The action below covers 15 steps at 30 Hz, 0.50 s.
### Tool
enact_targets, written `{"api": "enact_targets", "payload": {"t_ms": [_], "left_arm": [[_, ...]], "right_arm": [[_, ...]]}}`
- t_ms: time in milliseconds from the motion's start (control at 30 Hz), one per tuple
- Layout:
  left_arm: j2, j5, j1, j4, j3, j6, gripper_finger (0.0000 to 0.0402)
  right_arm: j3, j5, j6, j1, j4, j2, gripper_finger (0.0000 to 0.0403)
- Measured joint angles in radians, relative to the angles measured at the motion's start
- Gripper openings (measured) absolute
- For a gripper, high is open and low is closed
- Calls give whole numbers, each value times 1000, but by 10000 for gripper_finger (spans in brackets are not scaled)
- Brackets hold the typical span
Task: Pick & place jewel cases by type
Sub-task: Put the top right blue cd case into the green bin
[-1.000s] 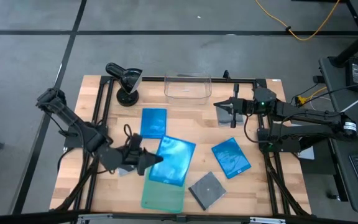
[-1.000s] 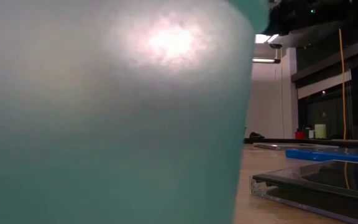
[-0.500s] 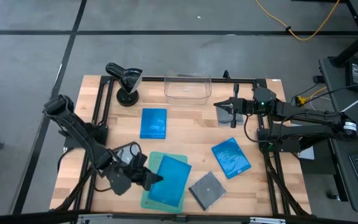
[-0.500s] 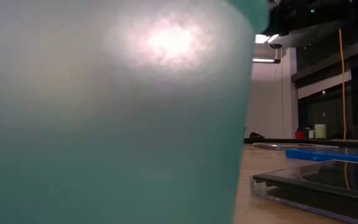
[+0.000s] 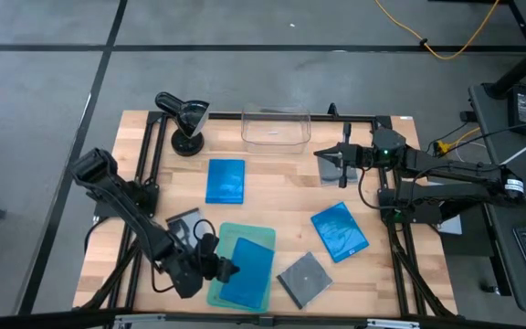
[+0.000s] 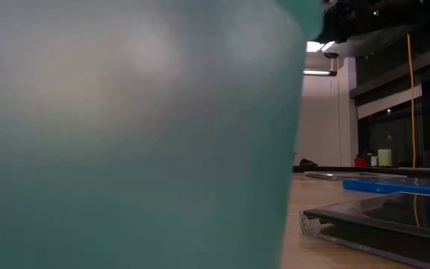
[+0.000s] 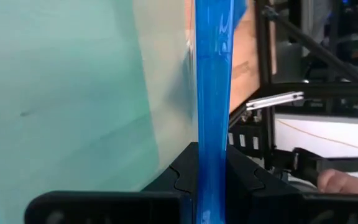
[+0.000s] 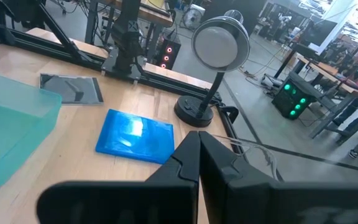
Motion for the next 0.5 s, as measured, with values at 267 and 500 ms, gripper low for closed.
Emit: {"api": "enact_targets", "payload": {"t_ms": [267,500], "left_arm": [[10,44,4,-79,0,-33,31],[10,97,46,-158,0,-30,31]], "right_arm": [[0,0,0,0,0,0,6],[0,0,0,0,0,0,6]]}}
